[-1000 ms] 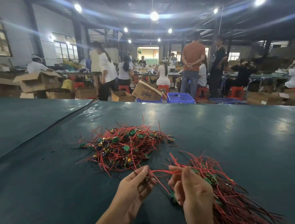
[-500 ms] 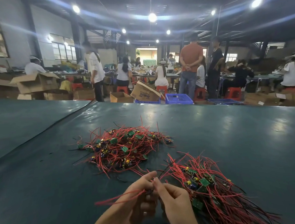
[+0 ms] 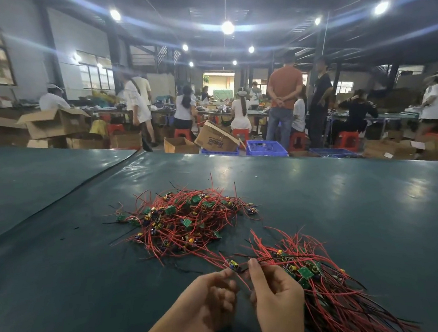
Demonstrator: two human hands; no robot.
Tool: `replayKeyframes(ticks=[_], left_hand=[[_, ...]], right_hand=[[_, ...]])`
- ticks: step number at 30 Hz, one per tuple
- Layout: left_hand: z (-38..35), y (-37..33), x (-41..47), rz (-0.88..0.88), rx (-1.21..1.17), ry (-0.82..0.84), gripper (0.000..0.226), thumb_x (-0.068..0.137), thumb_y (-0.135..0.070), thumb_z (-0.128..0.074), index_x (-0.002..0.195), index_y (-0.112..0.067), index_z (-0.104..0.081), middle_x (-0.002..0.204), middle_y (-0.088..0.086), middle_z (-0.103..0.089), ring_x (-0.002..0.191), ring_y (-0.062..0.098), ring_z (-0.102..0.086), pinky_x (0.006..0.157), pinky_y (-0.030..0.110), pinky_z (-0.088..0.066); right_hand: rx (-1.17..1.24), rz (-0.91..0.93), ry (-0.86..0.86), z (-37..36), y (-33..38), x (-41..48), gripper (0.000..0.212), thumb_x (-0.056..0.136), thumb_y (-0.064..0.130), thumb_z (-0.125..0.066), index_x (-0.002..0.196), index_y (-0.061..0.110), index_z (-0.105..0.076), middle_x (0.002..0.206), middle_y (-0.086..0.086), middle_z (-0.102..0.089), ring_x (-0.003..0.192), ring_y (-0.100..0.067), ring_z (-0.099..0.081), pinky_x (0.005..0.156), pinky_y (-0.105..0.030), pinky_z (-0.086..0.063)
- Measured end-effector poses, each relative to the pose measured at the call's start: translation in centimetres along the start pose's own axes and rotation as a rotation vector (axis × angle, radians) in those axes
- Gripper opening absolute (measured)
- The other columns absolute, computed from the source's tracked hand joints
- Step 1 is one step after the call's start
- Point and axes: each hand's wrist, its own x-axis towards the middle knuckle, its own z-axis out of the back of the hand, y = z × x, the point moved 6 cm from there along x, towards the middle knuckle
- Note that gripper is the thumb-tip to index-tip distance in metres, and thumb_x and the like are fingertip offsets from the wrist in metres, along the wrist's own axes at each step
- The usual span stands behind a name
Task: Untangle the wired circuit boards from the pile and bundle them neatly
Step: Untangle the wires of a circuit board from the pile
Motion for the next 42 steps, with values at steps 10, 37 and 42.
replayKeyframes(ticks=[10,37,42], left_hand=[[-0.1,-1.5,0.5,-0.267,0.446,-0.236,0.055,0.061,-0.066,-0.069,0.068,-0.011,-0.074,0.065,0.007,-0.061,0.050,0.017,-0.054,0.053,0.024,-0.039],[-1.7,-3.9,-1.1,-0.720,0.613,-0.166,0.036,0.062,-0.034,-0.073,0.044,-0.012,-0.051,0.041,0.007,-0.043,0.035,0.015,-0.039,0.041,0.019,-0.033],[-1.5,-4.2,-1.2,-0.743,0.550,-0.124,0.041,0.060,-0.036,-0.072,0.050,-0.004,-0.049,0.043,0.009,-0.044,0.035,0.014,-0.039,0.042,0.020,-0.033]], right_hand=[[-0.219,0.364,-0.056,-0.3,2.2,-0.7,0.014,0.080,0.027,-0.068,0.069,0.036,-0.065,0.074,0.013,-0.068,0.058,-0.005,-0.062,0.055,-0.018,-0.049],[0.373,-0.301,-0.078,2.5,0.2,2.1,0.017,0.082,0.024,-0.068,0.076,0.013,-0.079,0.051,0.003,-0.052,0.034,-0.003,-0.032,0.031,-0.016,-0.027],[0.405,-0.236,-0.138,2.8,0.7,2.3,0.022,0.080,0.032,-0.068,0.071,0.015,-0.078,0.053,0.005,-0.056,0.034,-0.003,-0.030,0.031,-0.015,-0.025]])
